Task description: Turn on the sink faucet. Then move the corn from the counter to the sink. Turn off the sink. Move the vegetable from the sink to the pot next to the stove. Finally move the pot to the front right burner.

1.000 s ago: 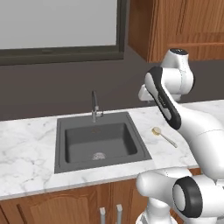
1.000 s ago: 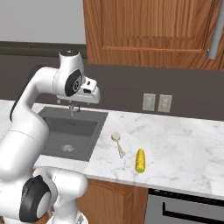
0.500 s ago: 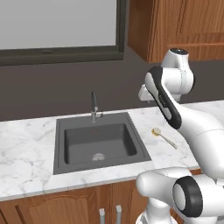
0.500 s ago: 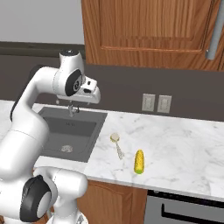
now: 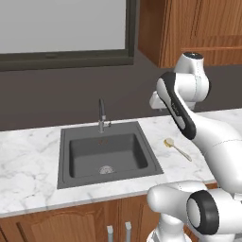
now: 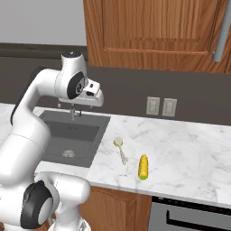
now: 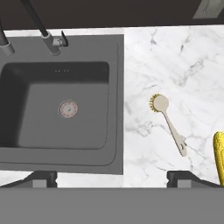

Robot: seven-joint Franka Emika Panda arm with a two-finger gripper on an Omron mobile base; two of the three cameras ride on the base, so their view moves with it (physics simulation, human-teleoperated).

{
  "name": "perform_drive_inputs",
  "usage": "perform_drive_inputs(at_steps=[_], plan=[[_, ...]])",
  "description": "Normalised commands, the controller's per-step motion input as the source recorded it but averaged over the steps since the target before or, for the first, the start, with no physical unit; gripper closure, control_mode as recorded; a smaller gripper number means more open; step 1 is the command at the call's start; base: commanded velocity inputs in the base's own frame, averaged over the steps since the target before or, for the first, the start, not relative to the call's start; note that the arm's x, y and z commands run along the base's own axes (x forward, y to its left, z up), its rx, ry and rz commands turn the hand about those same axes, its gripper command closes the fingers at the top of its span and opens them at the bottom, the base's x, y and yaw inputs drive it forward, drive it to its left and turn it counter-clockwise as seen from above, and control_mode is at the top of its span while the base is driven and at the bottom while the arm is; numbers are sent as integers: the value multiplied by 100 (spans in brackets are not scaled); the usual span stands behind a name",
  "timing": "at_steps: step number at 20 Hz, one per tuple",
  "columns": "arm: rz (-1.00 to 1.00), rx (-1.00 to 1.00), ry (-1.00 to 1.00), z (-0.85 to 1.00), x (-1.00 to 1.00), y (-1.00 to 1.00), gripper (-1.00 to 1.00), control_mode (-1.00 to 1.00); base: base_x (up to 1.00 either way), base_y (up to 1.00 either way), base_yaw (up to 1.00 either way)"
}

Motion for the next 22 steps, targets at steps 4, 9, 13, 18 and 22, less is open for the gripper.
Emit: perform_drive_inputs(at_steps=[4,9,13,18,22], plan=[[0,0,0,0,0,0,-100,100,43,-6,-4],[0,-2,0,-18,2,1,-100,-100,3,0,-1],[0,-4,-1,-97,-4,71,-100,-100,0,0,0],[16,0,-12,-65,0,54,-100,-100,0,0,0],[37,1,-18,-40,13,21,-100,-100,0,0,0]])
